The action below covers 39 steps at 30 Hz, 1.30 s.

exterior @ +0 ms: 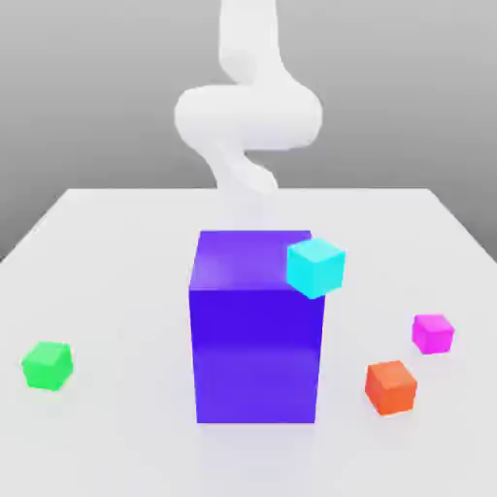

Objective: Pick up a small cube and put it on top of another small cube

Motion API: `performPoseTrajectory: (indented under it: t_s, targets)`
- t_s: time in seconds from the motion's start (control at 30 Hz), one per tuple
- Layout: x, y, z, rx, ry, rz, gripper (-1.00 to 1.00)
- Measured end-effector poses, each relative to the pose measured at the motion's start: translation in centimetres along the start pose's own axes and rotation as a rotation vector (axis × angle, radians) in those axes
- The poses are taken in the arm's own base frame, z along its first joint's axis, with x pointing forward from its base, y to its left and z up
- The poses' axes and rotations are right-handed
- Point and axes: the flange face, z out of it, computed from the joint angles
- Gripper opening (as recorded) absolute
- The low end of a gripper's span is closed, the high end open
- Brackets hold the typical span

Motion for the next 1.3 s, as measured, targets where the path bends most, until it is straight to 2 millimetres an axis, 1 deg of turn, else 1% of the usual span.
performPoseTrajectory:
  t_s: [0.07, 0.13, 0.27, 0.37, 0.43, 0.5, 0.57, 0.67, 0.73, 0.83, 0.9, 1.0, 1.03, 1.1, 1.3]
  targets:
    - [-2.9, -1.3, 4.1, -0.065, -0.014, -0.014, 0.0]
    - [-5.8, -2.1, 7.9, -0.122, -0.029, -0.028, 0.0]
    - [-12.1, -2.5, 14.8, -0.219, -0.067, -0.06, 0.0]
    - [-17.3, -1.9, 19.1, -0.278, -0.104, -0.086, 0.0]
    - [-20.8, -1.1, 21.6, -0.312, -0.133, -0.103, 0.0]
    - [-24.5, -0.1, 23.6, -0.34, -0.166, -0.12, 0.0]
    - [-28.2, 1.1, 25.2, -0.365, -0.204, -0.135, 0.0]
    - [-33.6, 3.1, 26.7, -0.393, -0.268, -0.156, 0.0]
    - [-37.5, 4.5, 26.9, -0.404, -0.318, -0.175, 0.0]
    - [-43.2, 6.7, 26.2, -0.412, -0.402, -0.204, 0.0]
    - [-46.3, 8.2, 25.4, -0.419, -0.46, -0.209, 0.0]
    - [-50.5, 10.5, 23.4, -0.426, -0.554, -0.211, 0.0]
    - [-51.2, 10.9, 23.1, -0.427, -0.575, -0.205, 0.0]
    - [-51.9, 11.2, 23.1, -0.424, -0.593, -0.193, 0.0]
    - [-53.3, 11.8, 24.7, -0.418, -0.606, -0.182, 0.0]
